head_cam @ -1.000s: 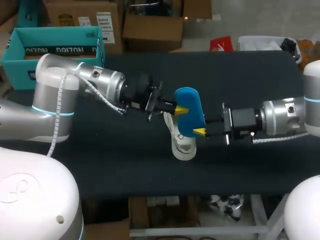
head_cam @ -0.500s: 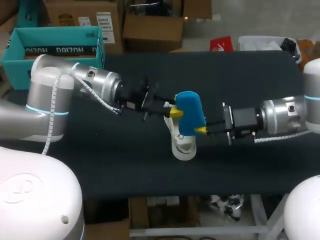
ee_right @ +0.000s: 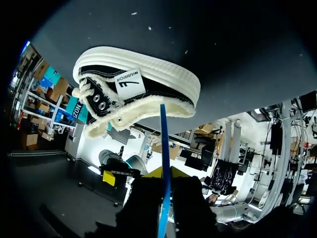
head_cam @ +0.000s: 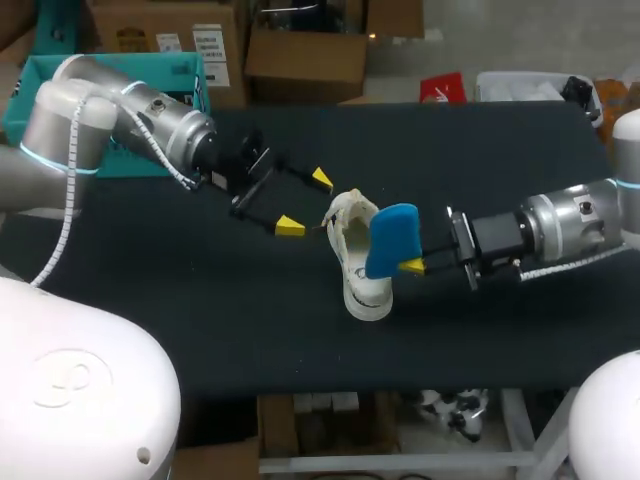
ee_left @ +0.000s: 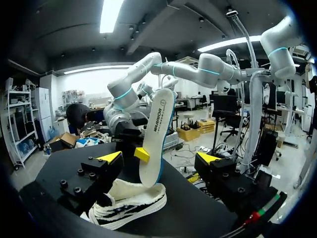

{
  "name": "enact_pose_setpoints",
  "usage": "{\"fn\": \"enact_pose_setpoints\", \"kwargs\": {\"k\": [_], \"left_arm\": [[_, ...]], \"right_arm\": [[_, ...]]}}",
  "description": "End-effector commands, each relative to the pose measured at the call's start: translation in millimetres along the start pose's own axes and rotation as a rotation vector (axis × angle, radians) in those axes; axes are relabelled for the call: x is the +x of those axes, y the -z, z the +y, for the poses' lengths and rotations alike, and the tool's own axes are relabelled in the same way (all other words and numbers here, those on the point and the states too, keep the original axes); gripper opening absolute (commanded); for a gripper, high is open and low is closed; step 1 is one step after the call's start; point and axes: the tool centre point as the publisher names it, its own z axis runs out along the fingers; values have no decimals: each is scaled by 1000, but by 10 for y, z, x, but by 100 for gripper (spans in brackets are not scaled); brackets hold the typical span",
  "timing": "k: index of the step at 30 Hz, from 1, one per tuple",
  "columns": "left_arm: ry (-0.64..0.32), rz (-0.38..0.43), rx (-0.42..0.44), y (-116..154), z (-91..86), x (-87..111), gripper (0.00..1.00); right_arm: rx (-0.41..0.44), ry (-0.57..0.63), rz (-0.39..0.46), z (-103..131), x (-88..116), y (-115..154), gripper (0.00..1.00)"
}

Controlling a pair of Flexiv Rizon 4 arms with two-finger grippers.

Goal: Open the shoe tongue, take the insole out of the shoe, put the insole back into the shoe, and pack the shoe into the shoebox

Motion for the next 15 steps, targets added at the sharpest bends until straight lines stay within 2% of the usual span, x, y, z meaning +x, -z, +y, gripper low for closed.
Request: {"fn": "enact_pose_setpoints", "kwargs": {"k": [1,13,15], "left_arm": [[1,183,0,50,-11,-103,100],[1,183,0,50,-11,-103,100],[-39,279,-26,6,-7,-209,100]], "right_arm": [[16,15,-5,-12,47,-26,0],[16,15,-5,-12,47,-26,0],[38,21,-16,-24,62,-21,0]]}}
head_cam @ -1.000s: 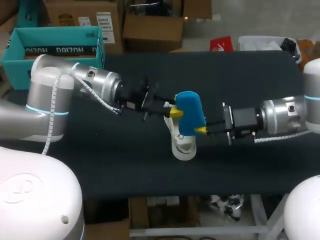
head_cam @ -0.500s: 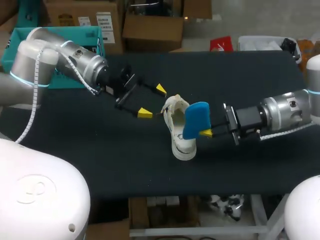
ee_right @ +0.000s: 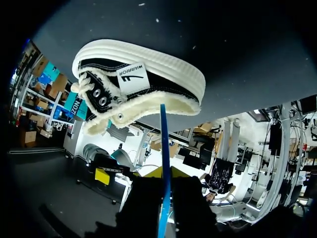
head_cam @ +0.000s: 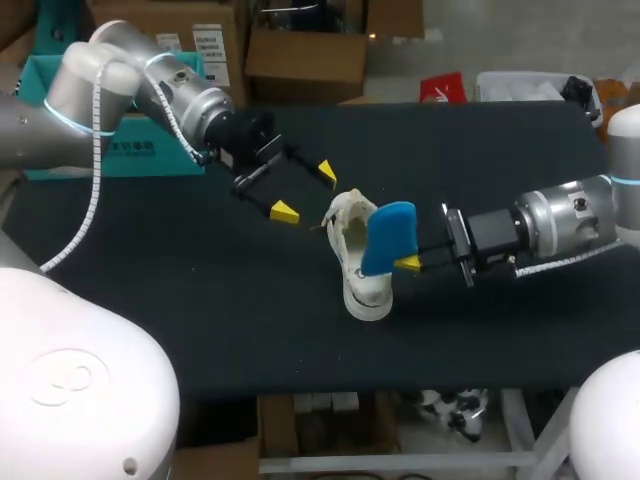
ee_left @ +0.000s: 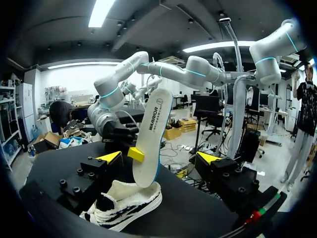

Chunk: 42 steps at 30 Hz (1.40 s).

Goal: Open the shoe tongue, take the insole out of the shoe, put the insole back into the shoe, and pack the shoe into the shoebox

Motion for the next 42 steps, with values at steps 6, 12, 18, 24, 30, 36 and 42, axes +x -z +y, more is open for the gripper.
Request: {"fn": "enact_pose_setpoints", "kwargs": {"k": [6,12,18,24,30,36,42], "left_arm": [[-124,305,-68,140,118,-460,100],[-174,502,-58,212,157,-589,100],[-166,638,-84,162,238,-610,100],[-162,701,-100,103,270,-584,100],[-147,716,-114,103,271,-563,100],[-147,716,-114,103,271,-563,100],[-147,716,-114,103,271,-563,100]], "right_arm": [[38,1,-59,-71,-124,-50,0],[44,3,-96,-112,-280,-144,0],[52,10,-126,-150,-361,-210,0],[67,26,-143,-164,-389,-214,0],[78,36,-145,-184,-383,-194,0],[78,36,-145,-184,-383,-194,0],[78,36,-145,-184,-383,-194,0]]}}
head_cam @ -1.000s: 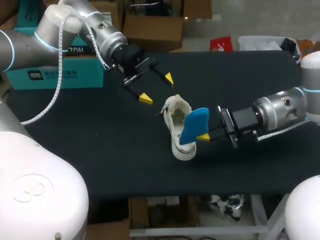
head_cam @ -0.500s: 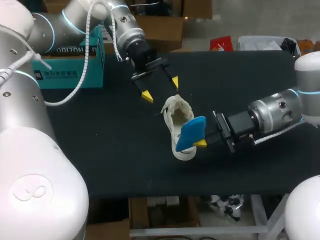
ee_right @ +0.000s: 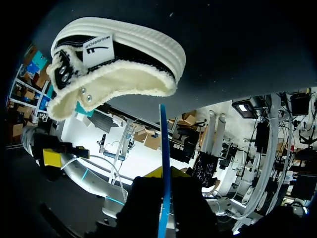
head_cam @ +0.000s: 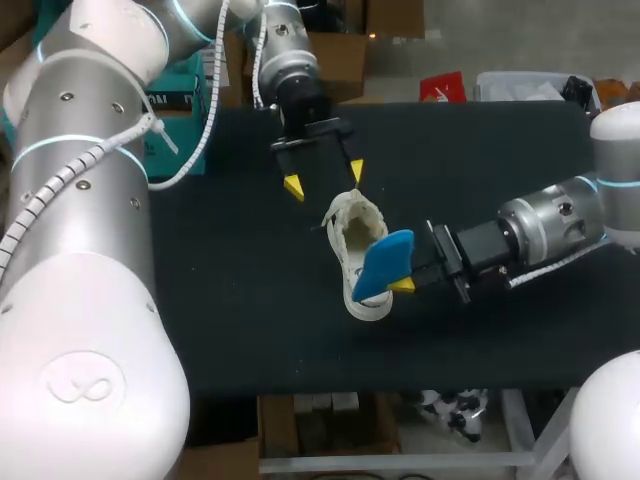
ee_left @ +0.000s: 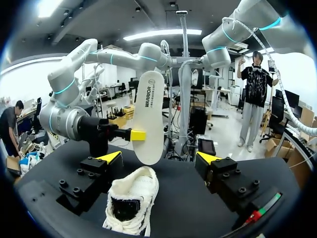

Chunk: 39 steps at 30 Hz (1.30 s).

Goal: Open the shoe tongue, take the insole out of the shoe, put the insole back into the shoe, and pack the shoe into the shoebox

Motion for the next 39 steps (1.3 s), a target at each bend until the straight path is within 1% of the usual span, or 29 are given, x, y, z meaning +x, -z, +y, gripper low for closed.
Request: {"fn": "enact_pose_setpoints", "kwargs": {"k": [1,20,22,24,27,29,30,31,35,37,38,39], "left_arm": [[-2,138,28,79,62,-37,100],[-2,138,28,79,62,-37,100],[-21,48,19,3,42,-38,100],[-29,-8,-9,-108,40,-11,100],[-50,-115,-16,-220,27,33,100],[-54,-170,-30,-293,15,66,100],[-62,-205,-28,-315,12,86,100],[-69,-222,-33,-334,8,101,100],[-110,-364,-21,-366,-17,159,100],[-111,-453,-35,-375,-23,178,100],[-114,-489,-27,-377,-16,174,100],[-117,-502,-28,-378,-13,172,100]], "right_arm": [[4,-1,-2,8,2,9,0],[4,-1,-2,8,2,9,0],[4,-1,-2,8,2,9,0],[4,-1,-2,8,2,9,0],[-24,13,28,22,17,-27,0],[-22,25,45,23,20,-35,0],[-28,28,58,20,24,-35,0],[-30,36,71,15,28,-27,0],[-42,43,101,6,42,-11,0],[-39,49,118,16,51,-5,0],[-48,50,130,24,55,-3,0],[-47,53,134,27,57,0,0]]}}
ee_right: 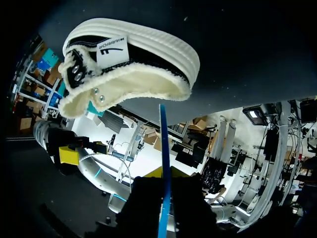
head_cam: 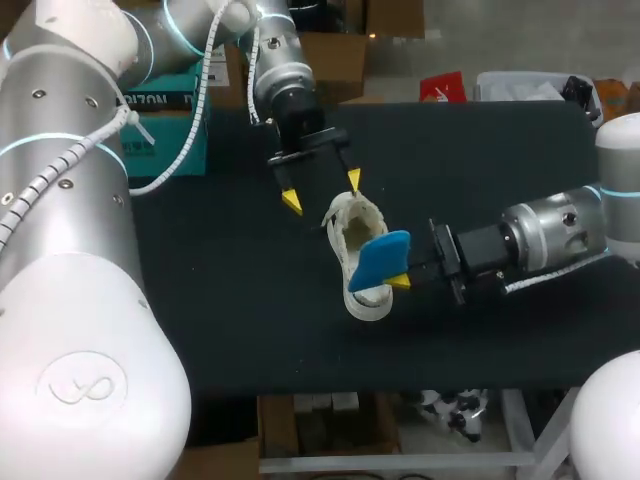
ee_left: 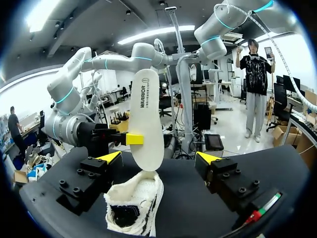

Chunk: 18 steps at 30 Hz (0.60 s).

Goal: Open the shoe tongue, take the insole out of the shoe, put the insole back into the shoe, and pack the shoe into the shoebox

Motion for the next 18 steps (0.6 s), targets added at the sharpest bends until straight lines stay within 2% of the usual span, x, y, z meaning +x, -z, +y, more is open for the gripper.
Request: {"fn": "enact_pose_setpoints", "kwargs": {"k": [1,5,7,12,18], "left_arm": [[-27,-473,-34,-215,-76,93,100],[-53,-600,0,-173,-131,104,100],[-29,-681,-42,-137,-167,90,100],[-13,-666,-53,-121,-192,88,100],[-13,-666,-53,-121,-192,88,100]], "right_arm": [[-11,9,31,-22,-49,14,0],[-11,22,63,-9,-25,7,0],[-16,32,82,-2,-8,4,0],[-35,52,150,22,31,13,0],[-60,53,184,55,87,42,0]]}}
